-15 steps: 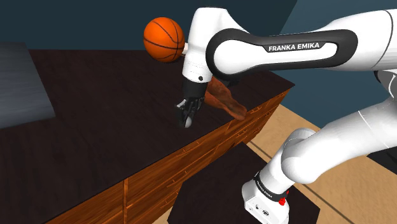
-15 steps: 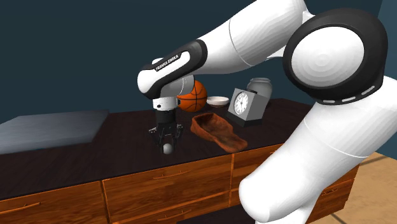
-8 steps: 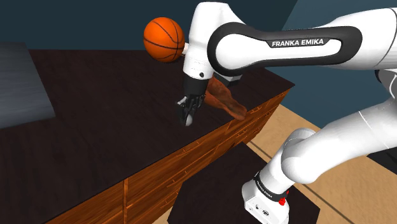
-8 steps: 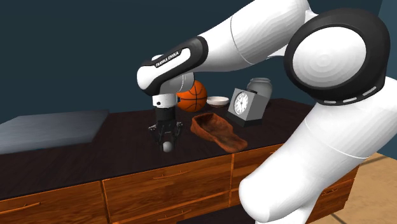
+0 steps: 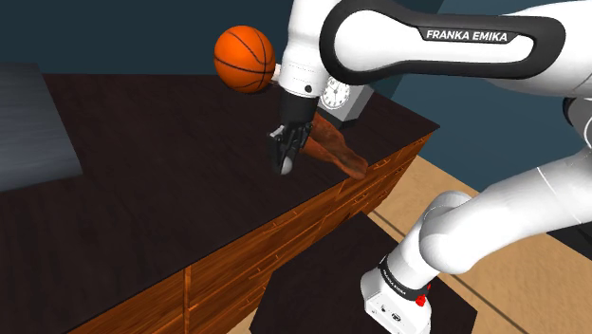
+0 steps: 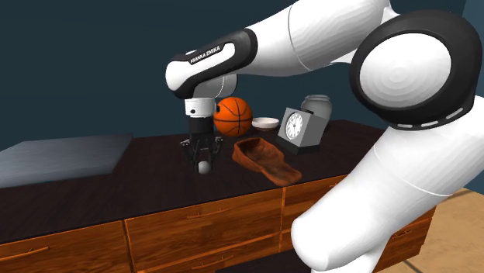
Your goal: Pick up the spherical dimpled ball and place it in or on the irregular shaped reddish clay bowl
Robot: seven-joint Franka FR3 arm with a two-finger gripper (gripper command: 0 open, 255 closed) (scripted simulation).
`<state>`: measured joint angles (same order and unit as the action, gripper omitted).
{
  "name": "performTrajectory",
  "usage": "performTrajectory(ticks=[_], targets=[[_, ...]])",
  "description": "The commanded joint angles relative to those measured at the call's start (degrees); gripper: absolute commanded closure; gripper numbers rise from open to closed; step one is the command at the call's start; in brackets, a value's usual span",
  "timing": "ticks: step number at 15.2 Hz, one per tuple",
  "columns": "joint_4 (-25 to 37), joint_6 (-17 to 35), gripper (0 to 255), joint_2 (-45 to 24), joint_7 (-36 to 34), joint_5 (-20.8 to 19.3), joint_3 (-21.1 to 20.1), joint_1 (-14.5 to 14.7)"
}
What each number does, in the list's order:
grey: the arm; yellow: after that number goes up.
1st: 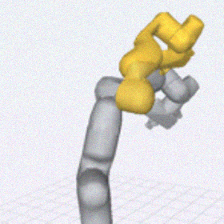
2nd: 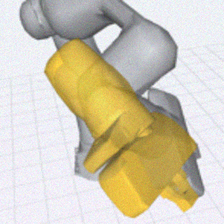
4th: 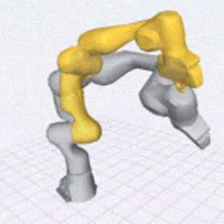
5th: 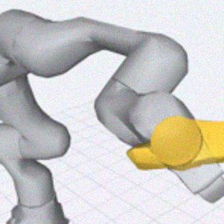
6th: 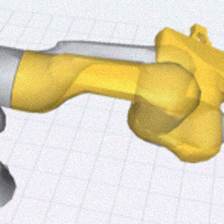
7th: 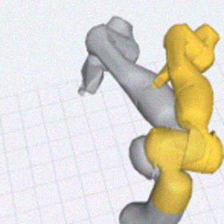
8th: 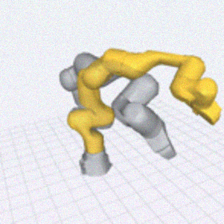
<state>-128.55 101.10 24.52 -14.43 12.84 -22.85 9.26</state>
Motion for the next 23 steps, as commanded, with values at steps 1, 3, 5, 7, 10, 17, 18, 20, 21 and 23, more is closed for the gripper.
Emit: performTrajectory(ticks=[1, 3, 5, 7, 10, 17, 18, 20, 21, 23], targets=[[1.56, -1.61, 255, 0.04, -0.21, -0.12, 0.12, -0.03], [3.04, -3.15, 255, 0.10, -0.32, -0.25, 0.32, -0.10], [4.57, -4.68, 255, 0.10, -0.43, -0.38, 0.51, -0.17], [6.14, -6.19, 255, 0.05, -0.56, -0.52, 0.68, -0.24], [8.57, -8.46, 255, -0.13, -0.76, -0.73, 0.92, -0.35], [14.68, -13.71, 255, -0.99, -1.33, -1.23, 1.36, -0.63], [15.60, -14.46, 255, -1.17, -1.42, -1.31, 1.41, -0.68], [17.48, -15.96, 255, -1.56, -1.62, -1.46, 1.49, -0.76], [18.45, -16.72, 255, -1.77, -1.72, -1.54, 1.53, -0.80], [17.96, -17.08, 255, -1.12, -0.22, -1.86, 2.67, -1.18]])
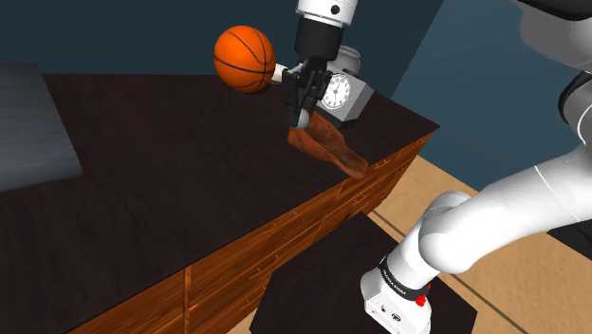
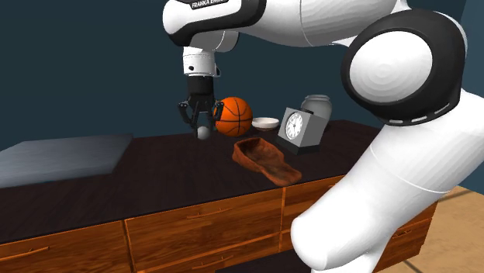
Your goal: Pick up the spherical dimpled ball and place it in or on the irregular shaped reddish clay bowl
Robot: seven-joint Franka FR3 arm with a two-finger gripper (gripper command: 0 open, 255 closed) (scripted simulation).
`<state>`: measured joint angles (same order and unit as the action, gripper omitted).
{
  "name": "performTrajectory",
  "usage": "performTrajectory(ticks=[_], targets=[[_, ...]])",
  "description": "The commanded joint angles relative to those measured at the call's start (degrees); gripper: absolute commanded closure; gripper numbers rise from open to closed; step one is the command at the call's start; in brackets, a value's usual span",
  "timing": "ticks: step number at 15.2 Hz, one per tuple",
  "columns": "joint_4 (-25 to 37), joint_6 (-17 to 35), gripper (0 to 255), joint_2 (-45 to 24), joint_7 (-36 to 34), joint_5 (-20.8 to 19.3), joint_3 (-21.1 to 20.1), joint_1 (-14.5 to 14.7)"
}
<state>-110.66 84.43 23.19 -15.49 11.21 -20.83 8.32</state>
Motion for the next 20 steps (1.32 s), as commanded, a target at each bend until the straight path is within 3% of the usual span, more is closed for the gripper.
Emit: performTrajectory(ticks=[1, 9, 17, 20], targets=[[-0.56, -0.61, 255, 0.84, 2.34, -0.58, 1.77, -0.63], [-3.41, -1.75, 255, 3.52, 14.01, -4.56, 10.46, -4.00], [-2.28, -2.10, 255, 2.07, 25.51, -9.44, 18.91, -7.71], [-5.19, 0.17, 255, 2.71, 25.56, -9.42, 18.89, -7.70]])
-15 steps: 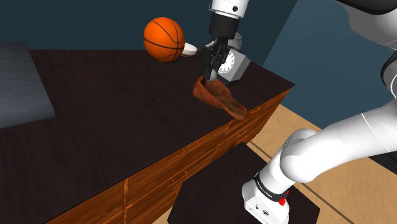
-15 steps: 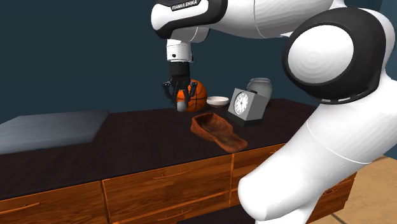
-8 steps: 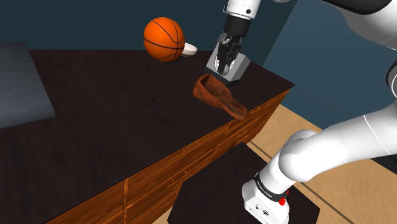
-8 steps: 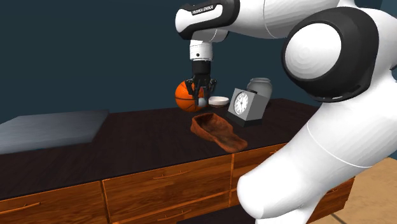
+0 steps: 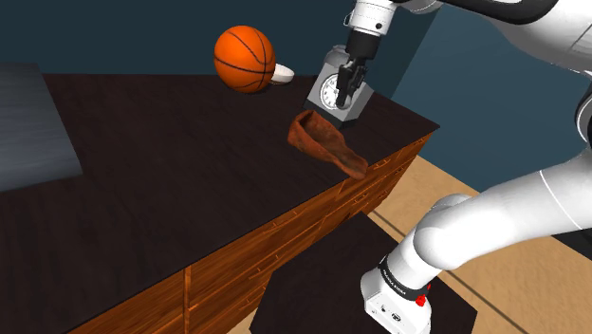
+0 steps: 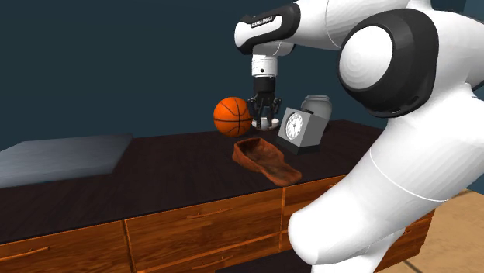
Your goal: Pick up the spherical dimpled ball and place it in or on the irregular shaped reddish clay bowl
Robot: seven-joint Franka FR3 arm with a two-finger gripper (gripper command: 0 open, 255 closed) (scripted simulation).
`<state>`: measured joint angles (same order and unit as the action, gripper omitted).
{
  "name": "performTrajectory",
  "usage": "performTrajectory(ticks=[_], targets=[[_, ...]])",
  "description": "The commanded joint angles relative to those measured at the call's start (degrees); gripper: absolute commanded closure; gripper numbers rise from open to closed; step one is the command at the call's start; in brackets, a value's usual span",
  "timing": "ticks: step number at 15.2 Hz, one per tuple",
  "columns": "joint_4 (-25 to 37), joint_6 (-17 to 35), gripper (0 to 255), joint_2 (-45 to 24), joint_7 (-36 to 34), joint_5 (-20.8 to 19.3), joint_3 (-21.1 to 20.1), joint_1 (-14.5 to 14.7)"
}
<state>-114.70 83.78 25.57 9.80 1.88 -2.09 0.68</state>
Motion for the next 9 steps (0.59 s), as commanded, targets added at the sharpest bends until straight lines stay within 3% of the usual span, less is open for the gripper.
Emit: performTrajectory(ticks=[1, 9], targets=[[-2.10, 1.58, 255, 0.53, 0.28, -0.08, 0.14, -0.06], [-9.23, 7.62, 255, 1.61, 0.40, -0.01, 0.08, -0.03]])
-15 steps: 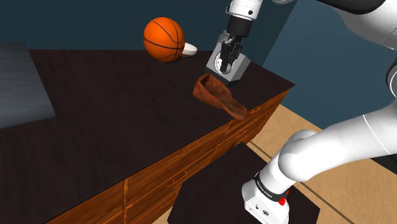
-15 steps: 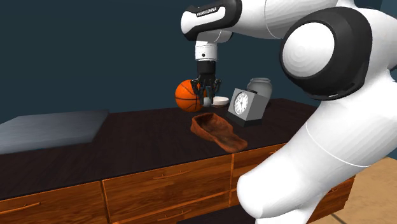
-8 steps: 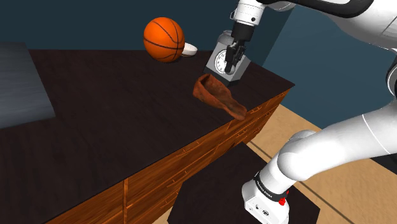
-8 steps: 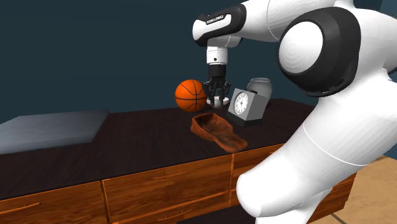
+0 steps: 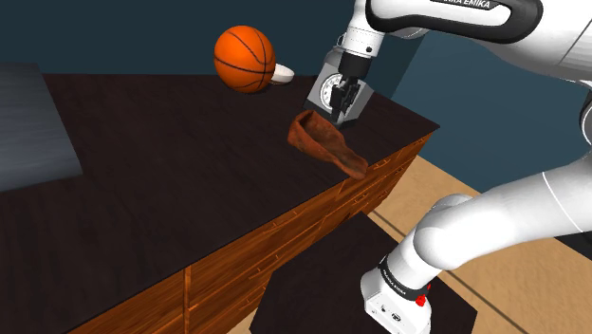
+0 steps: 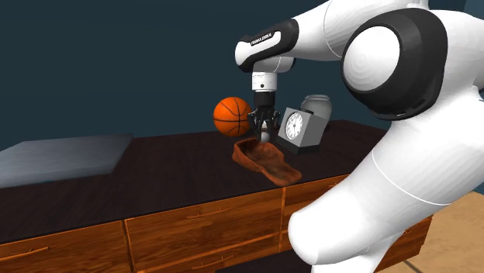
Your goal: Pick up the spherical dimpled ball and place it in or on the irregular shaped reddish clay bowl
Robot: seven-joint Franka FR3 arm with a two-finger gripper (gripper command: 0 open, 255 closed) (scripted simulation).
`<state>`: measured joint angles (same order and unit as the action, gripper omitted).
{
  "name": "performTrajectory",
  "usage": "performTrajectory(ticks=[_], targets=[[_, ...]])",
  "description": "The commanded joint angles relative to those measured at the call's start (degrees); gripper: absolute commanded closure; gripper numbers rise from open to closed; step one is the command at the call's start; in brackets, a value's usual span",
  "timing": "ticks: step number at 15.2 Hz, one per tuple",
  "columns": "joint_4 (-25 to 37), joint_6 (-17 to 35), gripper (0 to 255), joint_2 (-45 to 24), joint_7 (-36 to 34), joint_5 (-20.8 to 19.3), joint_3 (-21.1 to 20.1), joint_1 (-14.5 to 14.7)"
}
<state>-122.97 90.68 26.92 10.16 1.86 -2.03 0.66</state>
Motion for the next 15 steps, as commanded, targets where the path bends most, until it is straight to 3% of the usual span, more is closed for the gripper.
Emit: performTrajectory(ticks=[1, 10, 11, 15], targets=[[-1.79, 1.48, 255, 0.34, 0.06, 0.01, 0.00, 0.00], [-2.82, 2.42, 255, 0.43, 0.07, 0.02, -0.01, 0.01], [-2.82, 2.42, 0, 0.43, 0.07, 0.02, -0.01, 0.01], [-2.82, 2.42, 0, 0.43, 0.07, 0.02, -0.01, 0.01]])
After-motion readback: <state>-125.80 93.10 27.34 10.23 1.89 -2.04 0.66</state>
